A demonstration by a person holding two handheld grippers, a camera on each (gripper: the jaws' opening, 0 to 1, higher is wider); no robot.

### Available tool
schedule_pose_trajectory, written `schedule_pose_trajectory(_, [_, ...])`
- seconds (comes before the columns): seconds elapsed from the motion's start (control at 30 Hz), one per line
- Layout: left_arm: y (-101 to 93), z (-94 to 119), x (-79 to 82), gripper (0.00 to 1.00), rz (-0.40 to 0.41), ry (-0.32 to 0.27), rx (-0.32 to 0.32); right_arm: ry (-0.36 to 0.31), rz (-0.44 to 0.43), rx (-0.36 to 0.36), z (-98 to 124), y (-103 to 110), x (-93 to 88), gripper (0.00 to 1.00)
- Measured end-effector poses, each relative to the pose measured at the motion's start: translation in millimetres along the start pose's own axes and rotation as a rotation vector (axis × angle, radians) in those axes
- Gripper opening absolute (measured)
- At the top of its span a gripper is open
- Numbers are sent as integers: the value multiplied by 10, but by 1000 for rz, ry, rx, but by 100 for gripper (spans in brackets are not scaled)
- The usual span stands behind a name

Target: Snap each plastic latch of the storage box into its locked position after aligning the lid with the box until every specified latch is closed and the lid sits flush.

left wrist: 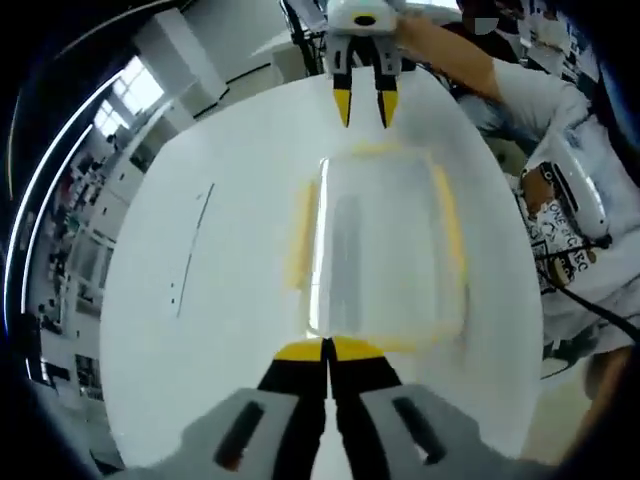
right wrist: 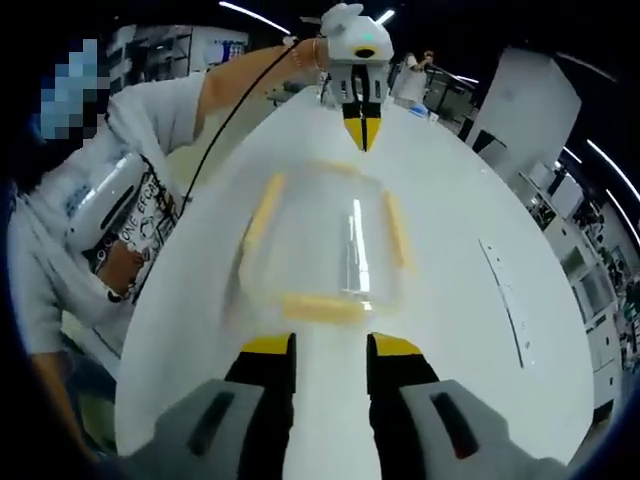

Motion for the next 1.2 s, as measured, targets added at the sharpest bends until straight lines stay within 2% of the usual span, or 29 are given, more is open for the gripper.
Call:
schedule_pose_trajectory(0.27, [-228, -324, 569, 0, -124, 27, -100, -45, 7, -21, 0, 55, -11, 26])
schedule_pose_trajectory(0.3, [-241, -341, 588, 0, -131, 29, -108, -45, 7, -22, 1, 57, -13, 26])
schedule_pose_trajectory(0.4, [-385, -503, 744, 0, -178, 85, -188, -50, 9, -30, 14, 100, -39, 25])
schedule_pose_trajectory(0.43, [-399, -514, 752, 0, -177, 91, -198, -51, 11, -31, 17, 109, -51, 25])
schedule_pose_trajectory(0.5, [-494, -628, 795, 0, -184, 132, -264, -54, 16, -33, 22, 125, -75, 25])
schedule_pose_trajectory(0.53, [-477, -653, 797, 0, -210, 159, -246, -57, 16, -34, 23, 130, -82, 25])
schedule_pose_trajectory(0.57, [-477, -621, 842, 0, -181, 146, -249, -63, 18, -35, 26, 133, -99, 25])
schedule_pose_trajectory(0.6, [-488, -655, 822, 0, -205, 143, -257, -65, 18, -37, 26, 134, -107, 25])
schedule_pose_trajectory(0.7, [-476, -657, 811, 0, -140, 150, -270, -66, 20, -38, 21, 120, -136, 25])
schedule_pose_trajectory(0.77, [-471, -671, 816, 0, -109, 169, -278, -71, 20, -41, 15, 95, -137, 24])
schedule_pose_trajectory(0.87, [-502, -688, 844, 0, -128, 219, -279, -89, 26, -57, 5, 56, -113, 23])
schedule_pose_trajectory(0.93, [-524, -700, 866, 0, -144, 259, -273, -101, 41, -70, -14, 50, -93, 20])
schedule_pose_trajectory(1.07, [-542, -722, 890, 0, -149, 302, -271, -118, 55, -97, -42, 78, -68, 15])
schedule_pose_trajectory(1.2, [-514, -731, 880, 0, -98, 322, -293, -175, 39, -131, -28, 74, -18, 3])
Point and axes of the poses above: the point that each gripper's makers call its tool centre point, and the gripper's own axes: z roughly backward along the fingers, y roughly to its left, x roughly out of its top, the point moved 6 cm from there along z, roughly backward along the fingers, and after that the axes turned 6 degrees about x, right-handed, at the moved point
